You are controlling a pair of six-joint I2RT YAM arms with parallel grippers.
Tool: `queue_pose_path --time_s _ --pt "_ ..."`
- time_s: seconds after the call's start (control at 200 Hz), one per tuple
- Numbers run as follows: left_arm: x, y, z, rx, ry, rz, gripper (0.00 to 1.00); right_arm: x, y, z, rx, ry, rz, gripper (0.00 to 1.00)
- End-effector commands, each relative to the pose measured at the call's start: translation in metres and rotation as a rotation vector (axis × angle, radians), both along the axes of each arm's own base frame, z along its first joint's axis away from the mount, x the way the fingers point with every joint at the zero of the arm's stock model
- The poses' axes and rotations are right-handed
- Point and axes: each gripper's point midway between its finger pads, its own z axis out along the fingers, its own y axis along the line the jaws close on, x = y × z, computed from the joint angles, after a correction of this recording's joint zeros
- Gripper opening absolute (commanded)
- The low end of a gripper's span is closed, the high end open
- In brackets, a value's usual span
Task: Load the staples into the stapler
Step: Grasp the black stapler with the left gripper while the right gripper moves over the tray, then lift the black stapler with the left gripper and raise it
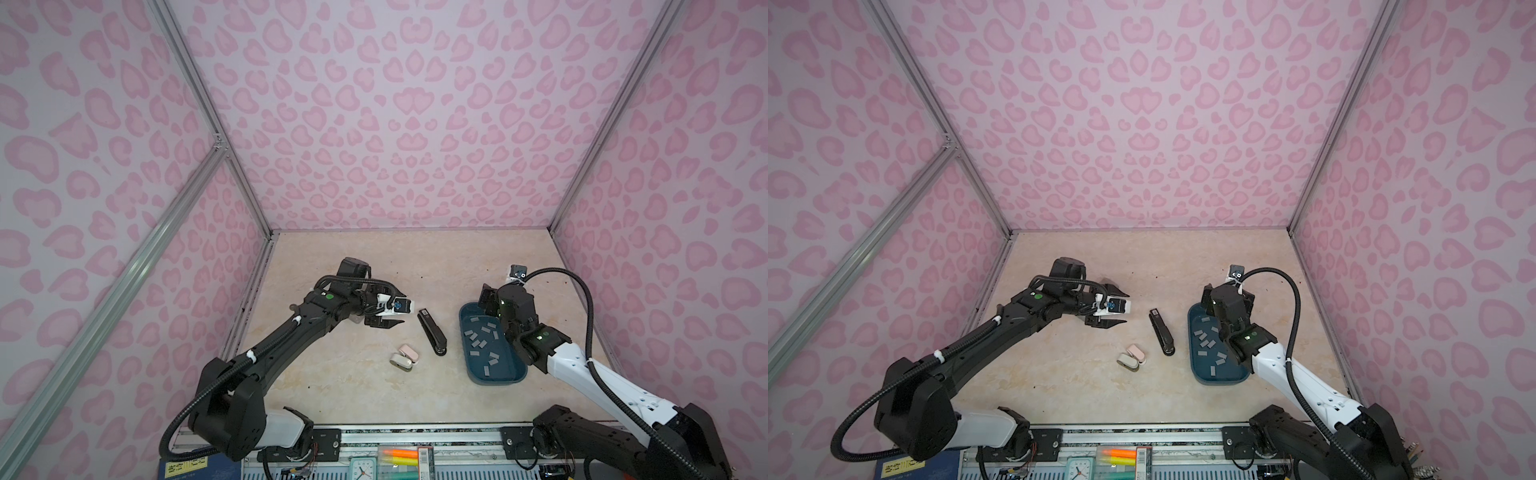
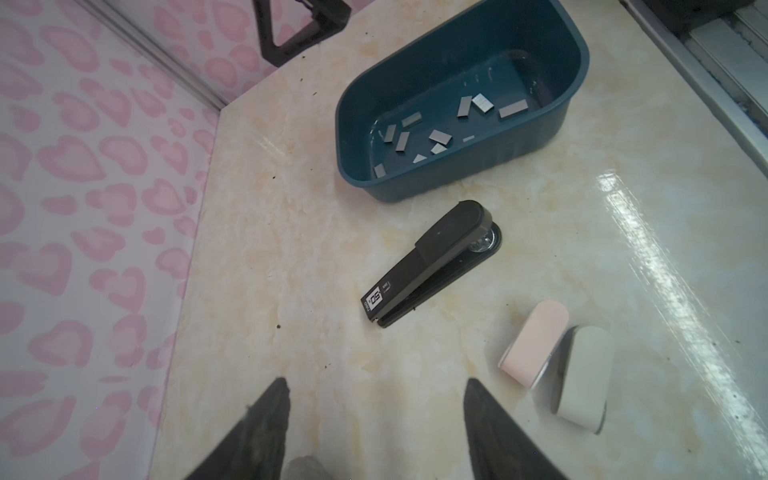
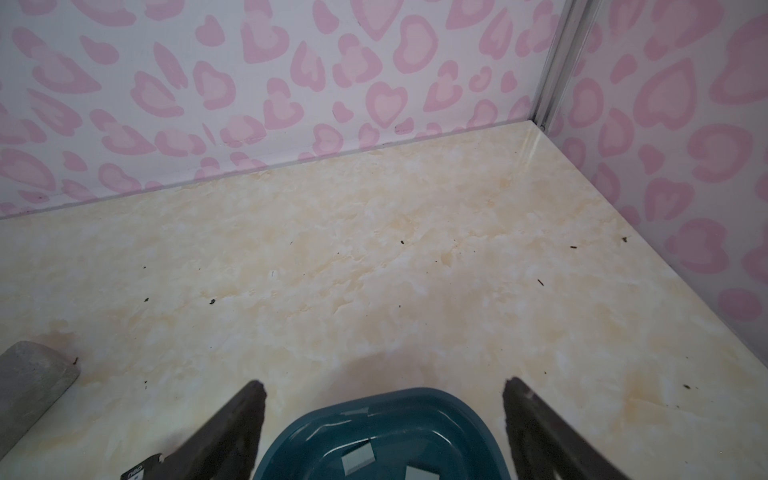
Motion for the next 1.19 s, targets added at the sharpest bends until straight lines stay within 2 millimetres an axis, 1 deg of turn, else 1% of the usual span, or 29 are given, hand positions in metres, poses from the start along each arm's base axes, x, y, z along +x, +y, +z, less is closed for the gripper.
queue_pose_path --time_s 0.0,0.055,0.12,0.175,0.285,0.305,0.32,0.385,0.47,0.54,0.625,0.74,0.85,1.015,1.19 --pt "-0.012 -0.017 -0.024 0.131 -0.036 -0.129 0.66 0.000 -0.005 -0.001 0.006 -0.004 -0.029 0.89" --pt "-0.013 -0.027 -0.040 0.204 -0.039 -0.146 0.66 -0.001 -0.008 -0.001 0.000 0.000 -0.041 0.89" --pt "-0.015 -0.037 -0.059 0.291 -0.039 -0.165 0.62 -0.004 -0.014 -0.001 -0.002 0.000 -0.059 0.89" --pt "-0.017 -0.042 -0.075 0.353 -0.028 -0.168 0.61 -0.007 -0.018 0.000 0.003 -0.004 -0.071 0.89" --pt "-0.014 -0.054 -0.091 0.431 -0.001 -0.151 0.60 -0.012 -0.028 0.002 0.027 -0.018 -0.093 0.91" --pt "-0.016 -0.053 -0.098 0.455 0.012 -0.151 0.59 -0.013 -0.030 0.002 0.030 -0.019 -0.099 0.91" --pt "-0.012 -0.059 -0.093 0.451 -0.002 -0.145 0.60 -0.013 -0.031 0.002 0.034 -0.023 -0.102 0.91" --pt "-0.011 -0.064 -0.100 0.488 0.000 -0.143 0.60 -0.015 -0.037 0.002 0.052 -0.030 -0.115 0.92" --pt "-0.011 -0.070 -0.109 0.517 0.010 -0.139 0.64 -0.017 -0.044 0.000 0.079 -0.033 -0.126 0.92" --pt "-0.011 -0.074 -0.113 0.531 0.022 -0.147 0.64 -0.017 -0.048 -0.001 0.097 -0.032 -0.132 0.93" --pt "-0.010 -0.078 -0.116 0.535 0.020 -0.155 0.64 -0.015 -0.050 -0.002 0.114 -0.026 -0.133 0.93" --pt "-0.014 -0.084 -0.119 0.548 0.022 -0.185 0.64 -0.014 -0.052 -0.005 0.119 -0.013 -0.140 0.92" --pt "-0.019 -0.086 -0.124 0.573 0.028 -0.216 0.60 -0.013 -0.052 -0.007 0.120 -0.002 -0.142 0.92" --pt "-0.028 -0.085 -0.135 0.615 0.041 -0.262 0.57 -0.013 -0.054 -0.010 0.123 0.007 -0.147 0.92" --pt "-0.028 -0.085 -0.143 0.648 0.054 -0.267 0.55 -0.013 -0.054 -0.013 0.130 0.015 -0.145 0.92"
